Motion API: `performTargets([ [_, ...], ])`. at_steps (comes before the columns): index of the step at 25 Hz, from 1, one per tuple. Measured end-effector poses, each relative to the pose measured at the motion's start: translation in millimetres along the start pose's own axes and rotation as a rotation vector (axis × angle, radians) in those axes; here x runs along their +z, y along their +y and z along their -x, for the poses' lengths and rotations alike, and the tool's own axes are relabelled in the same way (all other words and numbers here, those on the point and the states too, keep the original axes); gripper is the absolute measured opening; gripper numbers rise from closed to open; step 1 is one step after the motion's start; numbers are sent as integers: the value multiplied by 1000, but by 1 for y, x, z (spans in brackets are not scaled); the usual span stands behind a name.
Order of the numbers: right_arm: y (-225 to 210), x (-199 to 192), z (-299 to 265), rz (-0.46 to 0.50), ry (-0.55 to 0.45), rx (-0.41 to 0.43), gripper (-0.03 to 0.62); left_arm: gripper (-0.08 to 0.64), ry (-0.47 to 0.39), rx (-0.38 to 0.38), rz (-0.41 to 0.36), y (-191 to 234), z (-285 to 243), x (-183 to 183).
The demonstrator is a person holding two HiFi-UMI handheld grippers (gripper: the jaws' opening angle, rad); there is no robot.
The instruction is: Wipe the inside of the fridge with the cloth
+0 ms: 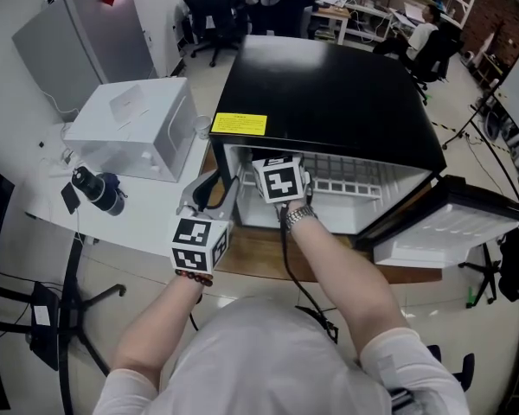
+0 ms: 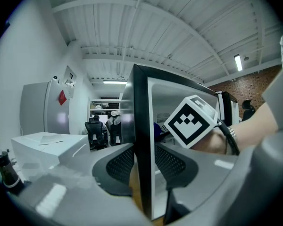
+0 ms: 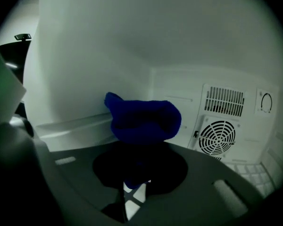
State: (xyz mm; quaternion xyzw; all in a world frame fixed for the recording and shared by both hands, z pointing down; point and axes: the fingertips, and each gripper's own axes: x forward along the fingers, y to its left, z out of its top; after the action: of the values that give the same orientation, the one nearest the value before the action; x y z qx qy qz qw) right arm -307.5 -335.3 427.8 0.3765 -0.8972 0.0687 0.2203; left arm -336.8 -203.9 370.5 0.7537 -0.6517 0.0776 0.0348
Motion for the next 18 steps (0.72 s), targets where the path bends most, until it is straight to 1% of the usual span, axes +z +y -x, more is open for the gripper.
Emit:
performTargets([
  [3,-8,-4,1,32,31,-34,58,130,0,3,1,1,0,0],
  [8,-23,-7,7,74,46,-78,58,130,1,10,3,1,0,-1],
  [18,-63,-18,25,65,57,-142,57,130,1,26,12,2,0,-1],
])
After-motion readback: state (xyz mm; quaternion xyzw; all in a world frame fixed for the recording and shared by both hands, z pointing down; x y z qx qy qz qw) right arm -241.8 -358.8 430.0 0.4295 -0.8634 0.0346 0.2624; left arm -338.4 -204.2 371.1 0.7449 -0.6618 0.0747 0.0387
